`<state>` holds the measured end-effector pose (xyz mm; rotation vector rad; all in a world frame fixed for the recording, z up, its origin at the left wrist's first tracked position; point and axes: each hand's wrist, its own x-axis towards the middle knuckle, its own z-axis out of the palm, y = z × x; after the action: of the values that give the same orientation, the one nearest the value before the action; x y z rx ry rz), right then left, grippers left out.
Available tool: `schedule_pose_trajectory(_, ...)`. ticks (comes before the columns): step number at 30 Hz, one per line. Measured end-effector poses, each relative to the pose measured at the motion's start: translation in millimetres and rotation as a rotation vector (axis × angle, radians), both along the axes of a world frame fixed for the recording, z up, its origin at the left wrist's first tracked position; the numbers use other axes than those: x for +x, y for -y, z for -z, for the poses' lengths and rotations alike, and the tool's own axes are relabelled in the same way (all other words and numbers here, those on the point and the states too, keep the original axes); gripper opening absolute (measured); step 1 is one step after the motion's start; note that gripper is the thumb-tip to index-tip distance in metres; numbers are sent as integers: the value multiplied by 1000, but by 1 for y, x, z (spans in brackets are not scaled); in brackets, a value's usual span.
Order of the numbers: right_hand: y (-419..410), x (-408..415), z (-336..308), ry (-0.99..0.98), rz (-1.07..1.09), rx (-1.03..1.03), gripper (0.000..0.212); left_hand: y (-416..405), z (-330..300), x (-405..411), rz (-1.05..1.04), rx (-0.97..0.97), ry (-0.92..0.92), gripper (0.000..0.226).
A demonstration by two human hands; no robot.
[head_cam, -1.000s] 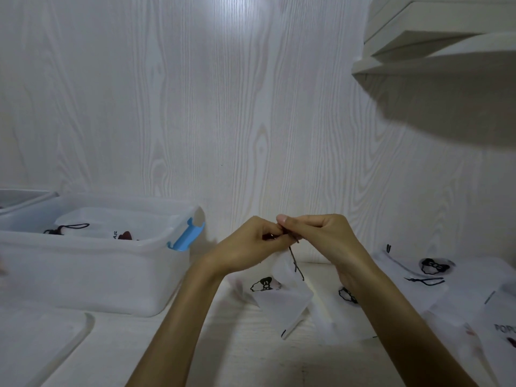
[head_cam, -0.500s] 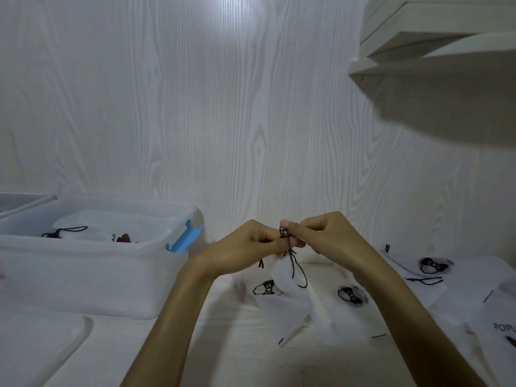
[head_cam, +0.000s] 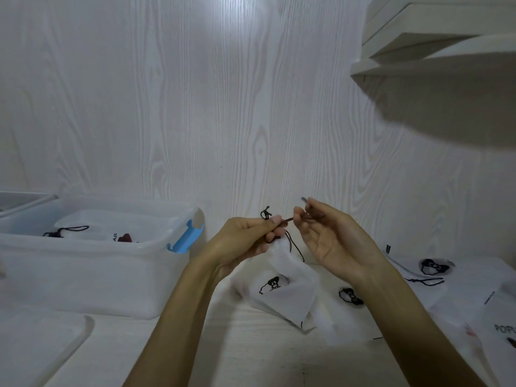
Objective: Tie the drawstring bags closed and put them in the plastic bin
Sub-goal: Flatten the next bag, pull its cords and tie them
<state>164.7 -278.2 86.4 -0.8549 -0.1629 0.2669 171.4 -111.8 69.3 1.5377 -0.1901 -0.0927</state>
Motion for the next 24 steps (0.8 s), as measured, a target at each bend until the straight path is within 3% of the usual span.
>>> schedule_pose_trajectory(6,7,-14,-18,296,36,-416,12,-3,0,0,-10,-247,-70,11)
schedule_pose_trajectory(10,24,-36,-36,568,-303,-985,25,-10,-3,-2,-7,-294,-91,12)
schedule_pose_trajectory(12,32,-48,-45,634,-461,-1174,26,-14,-3,-4,14,-265,-84,13)
schedule_pose_trajectory(13,34,-52,-47,654,-425,-1222,25,-16,-3,-5,26,-244,-80,13)
schedule_pose_trajectory(17,28,-36,-36,641,131,-1233,18,-16,-5,-10,81,-128,-43,14)
schedule_pose_trajectory(21,10,-16,-12,713,5,-1296,25,-14,-6,-12,131,-48,-11,17)
schedule_pose_trajectory(24,7,-11,-4,743,-65,-1233,26,-16,-5,-12,148,1,15,21)
